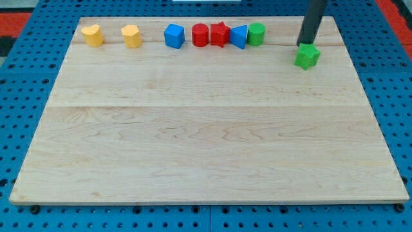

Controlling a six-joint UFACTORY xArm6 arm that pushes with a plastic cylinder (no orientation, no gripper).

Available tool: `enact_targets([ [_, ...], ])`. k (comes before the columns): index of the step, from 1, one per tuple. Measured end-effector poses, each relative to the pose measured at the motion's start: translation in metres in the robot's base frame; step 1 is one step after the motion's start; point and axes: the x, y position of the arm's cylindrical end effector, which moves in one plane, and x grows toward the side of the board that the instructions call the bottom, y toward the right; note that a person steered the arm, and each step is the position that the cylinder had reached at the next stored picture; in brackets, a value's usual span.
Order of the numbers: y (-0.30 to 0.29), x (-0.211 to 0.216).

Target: Slide the green circle to the left side of the green star

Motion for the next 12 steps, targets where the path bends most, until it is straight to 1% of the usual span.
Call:
enact_targets([
  [1,-0.019,0.004],
  [2,-0.023,0.004],
  [3,-0.020,-0.021],
  [4,-0.017,-0.066],
  [5,-0.021,-0.097],
  [7,-0.105,-0.096],
  [8,-0.126,-0.083],
  [10,-0.103,-0.050],
  [12,-0.095,-0.047],
])
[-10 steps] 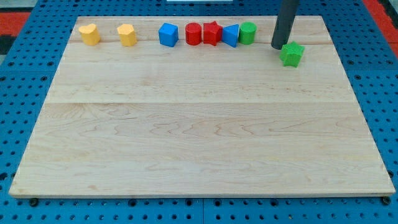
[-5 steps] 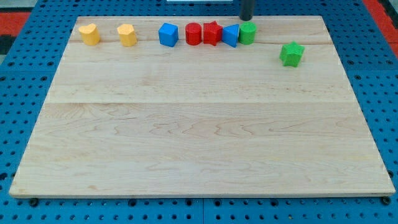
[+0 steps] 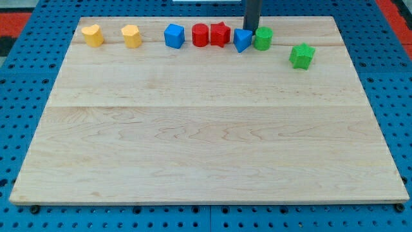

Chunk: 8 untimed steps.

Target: Slide the green circle to the left side of the green star

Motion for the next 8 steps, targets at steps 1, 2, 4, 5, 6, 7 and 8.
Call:
enact_targets([
  [1,0.005,0.000],
  [2,0.015,-0.006],
  [4,0.032,-0.011],
  [5,0.021,0.004],
  [6,0.016,0.021],
  [7,0.016,0.037],
  [8,0.016,0.043],
])
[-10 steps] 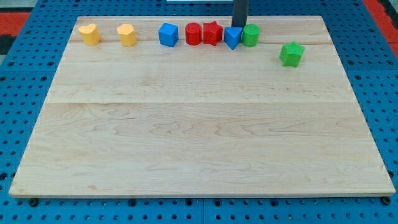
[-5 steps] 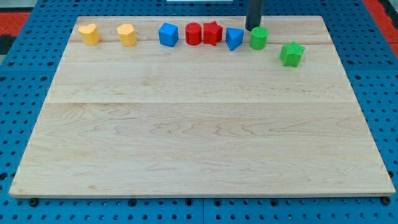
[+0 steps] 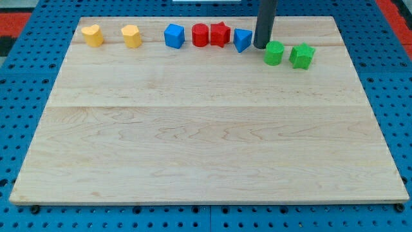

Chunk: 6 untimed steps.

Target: Slide the green circle to the left side of the green star

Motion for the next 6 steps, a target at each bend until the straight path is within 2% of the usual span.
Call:
enact_targets([
  [6,0.067,0.004],
])
